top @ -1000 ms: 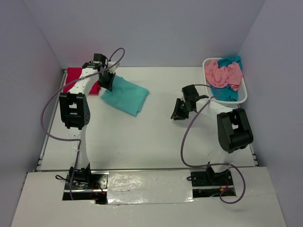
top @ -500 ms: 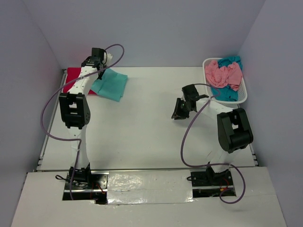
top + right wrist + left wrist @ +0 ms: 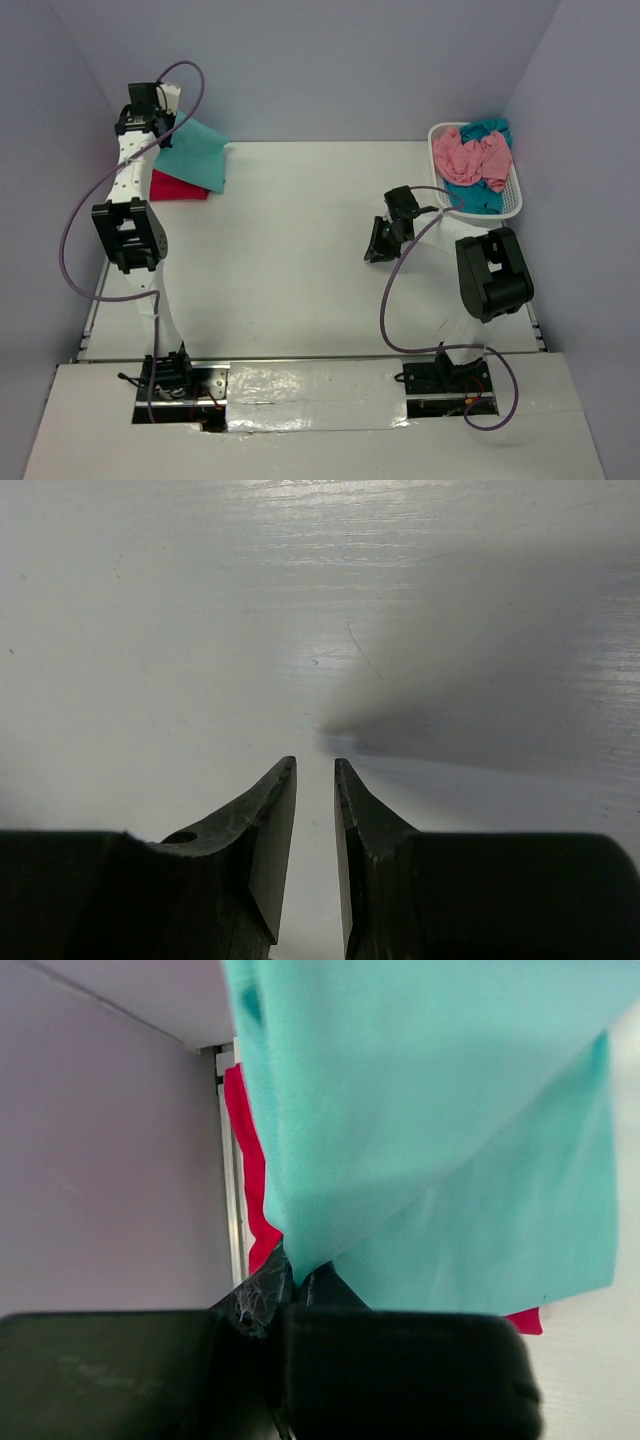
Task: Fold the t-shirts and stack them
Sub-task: Put the neatly folded tshirt into the corner of the board with the left arm
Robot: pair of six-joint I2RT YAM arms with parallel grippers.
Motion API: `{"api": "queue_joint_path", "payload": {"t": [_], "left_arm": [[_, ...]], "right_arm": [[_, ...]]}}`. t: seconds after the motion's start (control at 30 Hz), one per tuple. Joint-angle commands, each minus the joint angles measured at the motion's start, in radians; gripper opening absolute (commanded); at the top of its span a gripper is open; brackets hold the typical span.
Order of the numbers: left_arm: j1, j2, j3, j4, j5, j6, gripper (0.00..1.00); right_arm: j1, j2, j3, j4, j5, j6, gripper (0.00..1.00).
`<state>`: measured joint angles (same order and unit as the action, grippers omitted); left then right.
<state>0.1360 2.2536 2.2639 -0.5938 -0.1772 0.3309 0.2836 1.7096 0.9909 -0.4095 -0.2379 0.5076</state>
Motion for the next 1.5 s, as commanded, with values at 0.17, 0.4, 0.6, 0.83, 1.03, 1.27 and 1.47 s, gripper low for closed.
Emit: {"api": "queue_joint_path", "payload": {"t": [0.17,0.4,0.6,0.83,1.03,1.27,1.47], "left_arm": [[0.100,0.032,0.052,0.019,0.162,-0.041,0.00],[0.142,0.162,0.097,0.044,0.105,-0.035,0.00],[0.160,0.182,0.103,0.123,-0.005,-0.035,0.00],[0.163,0.213,0.085,0.108,-0.126,-0.012,0.39],[0.163,0.190,0.101,0.086,-0.229,-0.056,0.81],[0.178,-0.069,-0.050,-0.083,0.078,-0.260,0.91],[0.157,-0.370,-0.240,-0.184,0.270,-0.208,0.95]], "right_arm": [[0.006,0.048,0.077,-0.040,0.015,-0.024,0.30],[0.009,0.059,0.124,-0.078,0.018,-0.035,0.30],[0.019,0.061,0.160,-0.112,0.012,-0.047,0.33],[0.019,0.024,0.199,-0.143,0.006,-0.055,0.39],[0.019,-0.028,0.275,-0.205,0.014,-0.081,0.45],[-0.021,-0.047,0.509,-0.350,-0.002,-0.179,0.65],[-0.214,0.063,0.883,-0.425,0.049,-0.216,0.71]]}}
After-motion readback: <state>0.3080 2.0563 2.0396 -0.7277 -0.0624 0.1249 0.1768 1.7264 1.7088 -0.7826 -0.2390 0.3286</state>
